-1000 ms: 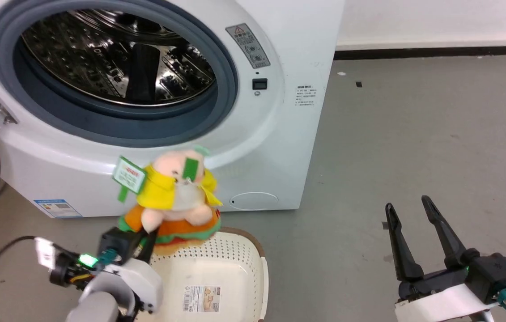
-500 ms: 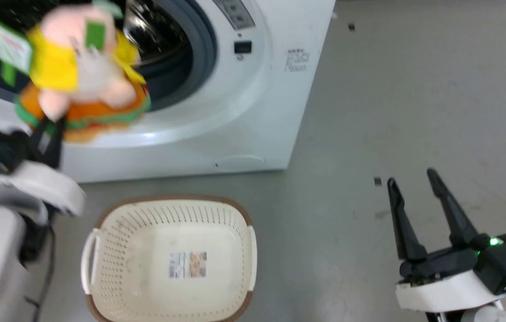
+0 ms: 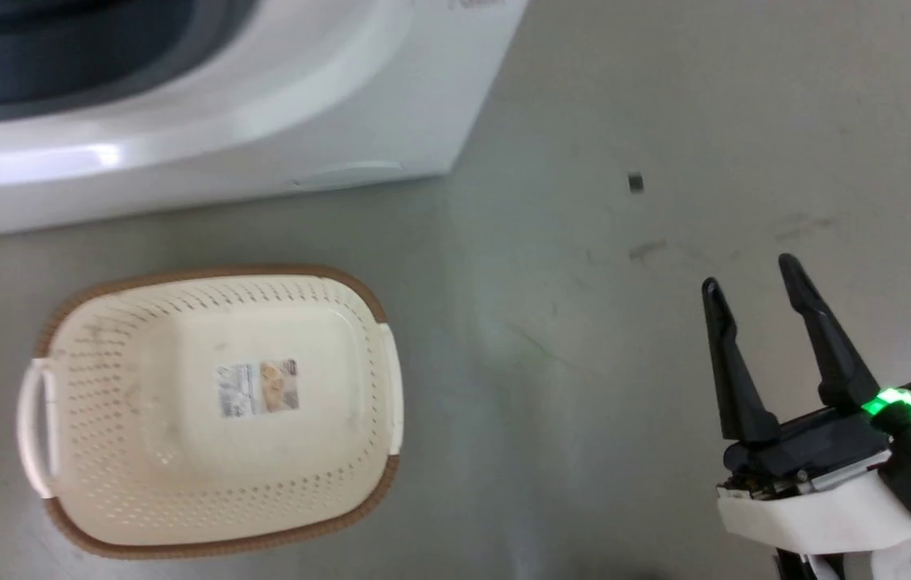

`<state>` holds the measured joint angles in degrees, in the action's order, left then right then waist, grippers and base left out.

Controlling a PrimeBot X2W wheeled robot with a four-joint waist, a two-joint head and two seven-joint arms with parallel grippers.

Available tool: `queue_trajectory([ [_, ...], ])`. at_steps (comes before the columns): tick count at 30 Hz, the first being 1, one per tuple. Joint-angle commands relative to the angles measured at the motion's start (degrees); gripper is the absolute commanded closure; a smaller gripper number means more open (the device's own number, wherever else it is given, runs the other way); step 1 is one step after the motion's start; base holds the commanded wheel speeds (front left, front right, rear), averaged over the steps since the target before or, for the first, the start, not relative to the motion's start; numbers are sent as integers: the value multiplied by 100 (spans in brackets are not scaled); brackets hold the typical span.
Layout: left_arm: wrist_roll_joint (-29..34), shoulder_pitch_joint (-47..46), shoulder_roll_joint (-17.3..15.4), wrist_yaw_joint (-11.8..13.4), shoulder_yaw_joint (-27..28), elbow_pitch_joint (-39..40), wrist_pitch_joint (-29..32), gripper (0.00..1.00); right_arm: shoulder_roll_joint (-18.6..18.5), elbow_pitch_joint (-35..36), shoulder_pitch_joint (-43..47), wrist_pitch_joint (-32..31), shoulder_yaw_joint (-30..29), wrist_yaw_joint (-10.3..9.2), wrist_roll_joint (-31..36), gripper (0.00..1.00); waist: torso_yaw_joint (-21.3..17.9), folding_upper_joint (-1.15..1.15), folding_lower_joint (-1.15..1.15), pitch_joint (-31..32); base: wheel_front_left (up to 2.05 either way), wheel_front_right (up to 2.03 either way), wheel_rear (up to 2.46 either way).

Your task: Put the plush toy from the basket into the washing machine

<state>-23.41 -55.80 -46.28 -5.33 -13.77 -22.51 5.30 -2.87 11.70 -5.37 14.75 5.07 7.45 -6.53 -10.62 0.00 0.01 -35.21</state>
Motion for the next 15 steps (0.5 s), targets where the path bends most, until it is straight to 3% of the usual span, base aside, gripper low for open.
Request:
queue_trajectory([
  [1, 27, -163, -19, -23, -11, -25, 26, 100, 0, 47, -73, 23, 4, 3, -63, 0, -275, 0, -1, -436, 0, 0, 0],
  [8, -17, -1702, 1, -179, -344, -963, 450, 100, 0, 167, -219, 24, 104, 3, -193, 0, -437, 0, -1, -965, 0, 0, 0],
  [15, 59, -2709, 38, -211, -1038, -1845, 804, 100, 0, 216, -303, 24, 166, 3, -304, 0, -523, 0, -1, -1167, 0, 0, 0],
])
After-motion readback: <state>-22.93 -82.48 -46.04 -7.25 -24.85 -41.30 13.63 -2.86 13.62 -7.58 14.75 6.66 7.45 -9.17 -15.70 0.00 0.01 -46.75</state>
